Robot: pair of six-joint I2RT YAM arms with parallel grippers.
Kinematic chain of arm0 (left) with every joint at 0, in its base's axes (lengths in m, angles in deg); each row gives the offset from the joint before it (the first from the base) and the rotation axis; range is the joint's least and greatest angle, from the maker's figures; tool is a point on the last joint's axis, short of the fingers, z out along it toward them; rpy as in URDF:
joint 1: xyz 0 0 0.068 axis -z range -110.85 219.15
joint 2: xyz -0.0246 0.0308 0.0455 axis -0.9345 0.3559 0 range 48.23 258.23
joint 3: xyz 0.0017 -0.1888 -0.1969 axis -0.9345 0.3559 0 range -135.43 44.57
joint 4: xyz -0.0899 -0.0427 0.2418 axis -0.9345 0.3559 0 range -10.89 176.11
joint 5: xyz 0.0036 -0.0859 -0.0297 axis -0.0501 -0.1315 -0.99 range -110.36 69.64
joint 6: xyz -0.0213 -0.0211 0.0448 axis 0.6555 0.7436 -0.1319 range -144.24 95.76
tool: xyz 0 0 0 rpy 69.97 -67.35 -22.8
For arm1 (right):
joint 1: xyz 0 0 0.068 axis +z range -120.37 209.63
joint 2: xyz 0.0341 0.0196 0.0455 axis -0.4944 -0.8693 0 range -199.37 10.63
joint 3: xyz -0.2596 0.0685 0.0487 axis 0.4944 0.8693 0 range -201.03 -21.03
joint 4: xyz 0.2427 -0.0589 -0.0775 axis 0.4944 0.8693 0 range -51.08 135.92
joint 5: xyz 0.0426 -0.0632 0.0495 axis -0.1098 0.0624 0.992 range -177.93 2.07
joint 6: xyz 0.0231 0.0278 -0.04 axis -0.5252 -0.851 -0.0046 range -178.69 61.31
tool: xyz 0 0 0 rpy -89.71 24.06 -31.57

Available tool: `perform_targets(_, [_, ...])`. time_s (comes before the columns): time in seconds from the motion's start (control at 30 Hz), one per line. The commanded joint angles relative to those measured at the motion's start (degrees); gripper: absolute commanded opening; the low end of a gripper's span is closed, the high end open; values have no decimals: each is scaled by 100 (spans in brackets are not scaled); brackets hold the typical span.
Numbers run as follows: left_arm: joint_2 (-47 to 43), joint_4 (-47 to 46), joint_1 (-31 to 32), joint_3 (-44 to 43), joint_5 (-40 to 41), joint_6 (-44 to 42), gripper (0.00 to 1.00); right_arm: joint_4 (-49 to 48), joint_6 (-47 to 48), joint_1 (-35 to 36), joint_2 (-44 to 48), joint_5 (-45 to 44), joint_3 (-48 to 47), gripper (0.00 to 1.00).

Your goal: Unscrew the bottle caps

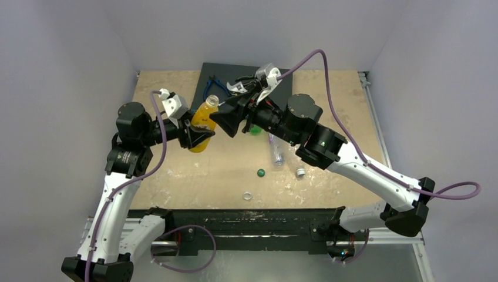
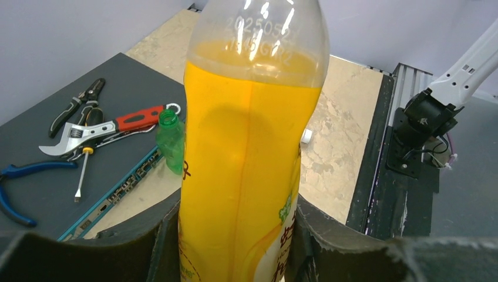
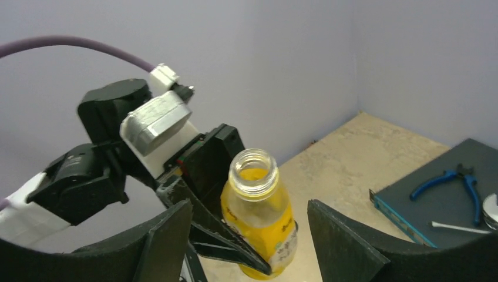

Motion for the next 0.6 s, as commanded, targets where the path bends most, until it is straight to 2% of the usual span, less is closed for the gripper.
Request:
perform_targets(0.0, [79, -496, -5, 15, -104, 398, 5, -888, -92, -2, 248, 756, 286, 76])
perform_targets(0.4, [-25, -304, -5, -40, -591, 301, 6, -829, -228, -3, -529, 503, -333, 66])
perform_targets(0.57, [-68, -43, -5, -91, -688, -108, 6, -477, -42, 1, -690, 36, -568, 62])
